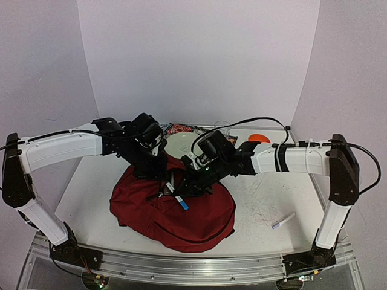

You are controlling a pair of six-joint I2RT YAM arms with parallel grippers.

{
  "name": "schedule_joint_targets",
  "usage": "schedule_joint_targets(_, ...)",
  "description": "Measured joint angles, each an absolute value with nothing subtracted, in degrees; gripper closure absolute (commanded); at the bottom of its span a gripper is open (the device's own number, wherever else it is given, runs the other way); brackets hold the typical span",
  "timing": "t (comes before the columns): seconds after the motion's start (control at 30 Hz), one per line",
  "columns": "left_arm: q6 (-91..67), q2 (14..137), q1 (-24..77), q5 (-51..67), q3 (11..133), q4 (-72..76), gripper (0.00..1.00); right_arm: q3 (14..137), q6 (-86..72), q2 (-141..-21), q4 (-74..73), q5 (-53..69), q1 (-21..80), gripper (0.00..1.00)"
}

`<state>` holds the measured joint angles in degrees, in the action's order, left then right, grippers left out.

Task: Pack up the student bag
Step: Place the pen in the lower front pocket of the bag.

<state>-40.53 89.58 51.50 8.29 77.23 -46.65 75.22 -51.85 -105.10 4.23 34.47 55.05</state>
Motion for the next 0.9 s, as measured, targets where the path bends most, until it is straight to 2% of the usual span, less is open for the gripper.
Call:
schedule_joint_targets(0.47,-41.1,87.3,51.5,8.9,74.8,-45.7,1.0,81.0,-65.1,-110.9,11.0,16.0,55.3,1.0)
schedule_joint_targets(0.67,-42.4,86.0,51.5,9.0,73.3,-44.1,1.0,83.6,-71.6,-115.5,15.5,12.5,55.6,1.0)
schedule_joint_targets(0.73,-42.6,86.0,51.5,9.1,73.0,-43.4,1.0,85.1,-72.5,-117.1,16.0,12.2,56.0,0.92)
schedule_joint_targets(0.83,-43.0,86.0,51.5,9.1,72.4,-42.8,1.0,86.4,-72.6,-118.2,16.3,12.1,56.4,0.73)
schedule_joint_targets(0.9,-43.1,85.9,51.5,8.9,72.0,-42.4,1.0,86.5,-72.4,-118.2,16.3,11.9,56.6,0.67)
